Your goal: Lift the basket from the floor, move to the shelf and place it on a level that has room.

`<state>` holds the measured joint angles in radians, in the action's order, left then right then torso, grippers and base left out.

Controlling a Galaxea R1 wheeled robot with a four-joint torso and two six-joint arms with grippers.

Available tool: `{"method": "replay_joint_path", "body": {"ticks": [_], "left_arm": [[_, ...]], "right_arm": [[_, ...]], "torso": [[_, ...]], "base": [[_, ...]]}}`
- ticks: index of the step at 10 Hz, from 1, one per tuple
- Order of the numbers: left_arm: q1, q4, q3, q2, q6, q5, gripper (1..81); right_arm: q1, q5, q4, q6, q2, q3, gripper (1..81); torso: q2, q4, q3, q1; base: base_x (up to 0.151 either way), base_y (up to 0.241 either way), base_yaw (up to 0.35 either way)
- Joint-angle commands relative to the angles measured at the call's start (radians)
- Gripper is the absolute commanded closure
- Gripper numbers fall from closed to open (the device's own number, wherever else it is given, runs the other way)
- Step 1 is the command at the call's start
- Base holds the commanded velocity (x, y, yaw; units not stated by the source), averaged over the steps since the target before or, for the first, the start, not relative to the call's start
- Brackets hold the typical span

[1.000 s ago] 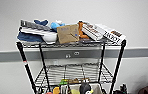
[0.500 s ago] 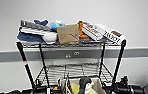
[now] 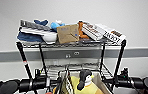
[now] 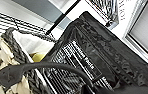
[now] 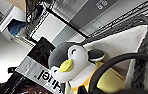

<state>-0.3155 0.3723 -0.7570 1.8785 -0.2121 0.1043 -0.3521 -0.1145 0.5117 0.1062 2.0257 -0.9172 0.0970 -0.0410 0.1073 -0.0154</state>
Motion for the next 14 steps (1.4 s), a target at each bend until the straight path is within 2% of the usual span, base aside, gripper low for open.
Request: {"method": "replay_joint_path", "body": {"ticks": [1, 4, 7, 10, 12, 14], "left_arm": [[0.209, 0.065, -0.024, 0.056, 0.010, -0.061, 81.1], [0.284, 0.100, -0.093, 0.104, 0.010, -0.034, 81.1], [0.304, 0.094, -0.188, 0.153, 0.011, -0.020, 81.1], [0.304, 0.037, -0.333, 0.206, 0.013, -0.041, 81.1], [0.304, -0.026, -0.427, 0.263, 0.014, -0.090, 81.1], [0.310, -0.038, -0.534, 0.340, 0.013, -0.094, 81.1]], "right_arm": [[0.222, -0.019, 0.083, 0.003, 0.039, -0.015, 81.1], [0.274, -0.054, 0.102, 0.004, 0.102, -0.103, 81.1], [0.288, -0.062, 0.097, 0.004, 0.159, -0.182, 81.1], [0.298, -0.054, 0.030, 0.004, 0.268, -0.328, 81.1], [0.325, -0.056, -0.027, 0.003, 0.343, -0.451, 81.1], [0.371, -0.063, -0.035, 0.003, 0.401, -0.564, 81.1]], "torso": [[0.000, 0.000, 0.000, 0.000], [0.000, 0.000, 0.000, 0.000], [0.000, 0.000, 0.000, 0.000], [0.000, 0.000, 0.000, 0.000], [0.000, 0.000, 0.000, 0.000], [0.000, 0.000, 0.001, -0.001]], "base": [[0.000, 0.000, 0.000], [0.000, 0.000, 0.000], [0.000, 0.000, 0.000], [0.000, 0.000, 0.000], [0.000, 0.000, 0.000], [0.000, 0.000, 0.000]]}}
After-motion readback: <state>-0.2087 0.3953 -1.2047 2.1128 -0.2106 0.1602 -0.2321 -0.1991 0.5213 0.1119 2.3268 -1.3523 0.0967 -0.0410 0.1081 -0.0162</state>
